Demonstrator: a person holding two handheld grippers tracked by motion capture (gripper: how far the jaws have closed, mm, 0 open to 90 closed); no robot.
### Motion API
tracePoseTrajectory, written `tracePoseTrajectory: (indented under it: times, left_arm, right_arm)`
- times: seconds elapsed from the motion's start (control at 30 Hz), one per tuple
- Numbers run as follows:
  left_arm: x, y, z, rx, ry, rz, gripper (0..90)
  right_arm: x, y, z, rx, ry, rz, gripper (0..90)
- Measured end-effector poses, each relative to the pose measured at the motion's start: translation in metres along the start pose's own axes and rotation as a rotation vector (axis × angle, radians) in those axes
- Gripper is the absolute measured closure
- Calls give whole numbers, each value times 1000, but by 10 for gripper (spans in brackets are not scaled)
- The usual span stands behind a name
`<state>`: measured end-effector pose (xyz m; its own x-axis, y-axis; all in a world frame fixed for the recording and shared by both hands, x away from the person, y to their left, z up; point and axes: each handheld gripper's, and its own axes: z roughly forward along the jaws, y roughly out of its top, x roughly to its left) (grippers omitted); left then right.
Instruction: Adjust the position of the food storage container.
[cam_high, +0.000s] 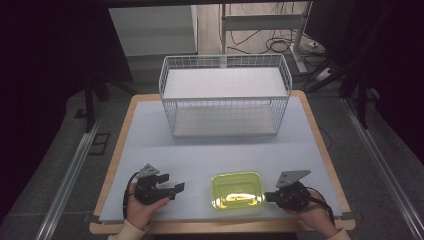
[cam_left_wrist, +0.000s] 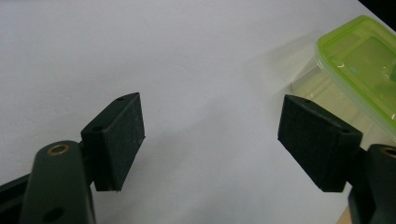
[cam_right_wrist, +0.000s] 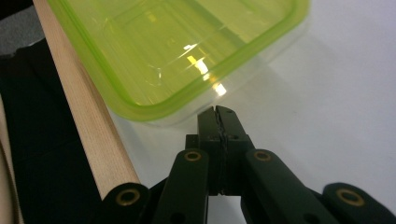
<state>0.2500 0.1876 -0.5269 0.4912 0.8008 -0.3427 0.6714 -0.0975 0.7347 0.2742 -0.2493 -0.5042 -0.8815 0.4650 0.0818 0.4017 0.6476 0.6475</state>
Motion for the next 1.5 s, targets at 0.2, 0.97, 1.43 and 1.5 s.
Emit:
tracePoseTrajectory:
  times: [0.2, 0.97, 1.43, 1.5]
  left_arm:
    - [0, 0, -1, -5, -1, -6, 223]
    - [2, 2, -4, -16, 1, -13, 223]
    - [4, 2, -5, -18, 0, -20, 223]
    - [4, 2, -5, -19, 1, -21, 223]
  right_arm:
    - [2, -1, -16, -21, 4, -2, 900]
    - [14, 35, 29, 47, -21, 4, 900]
    - [18, 41, 40, 56, -18, -12, 900]
    - [14, 38, 35, 46, -28, -1, 900]
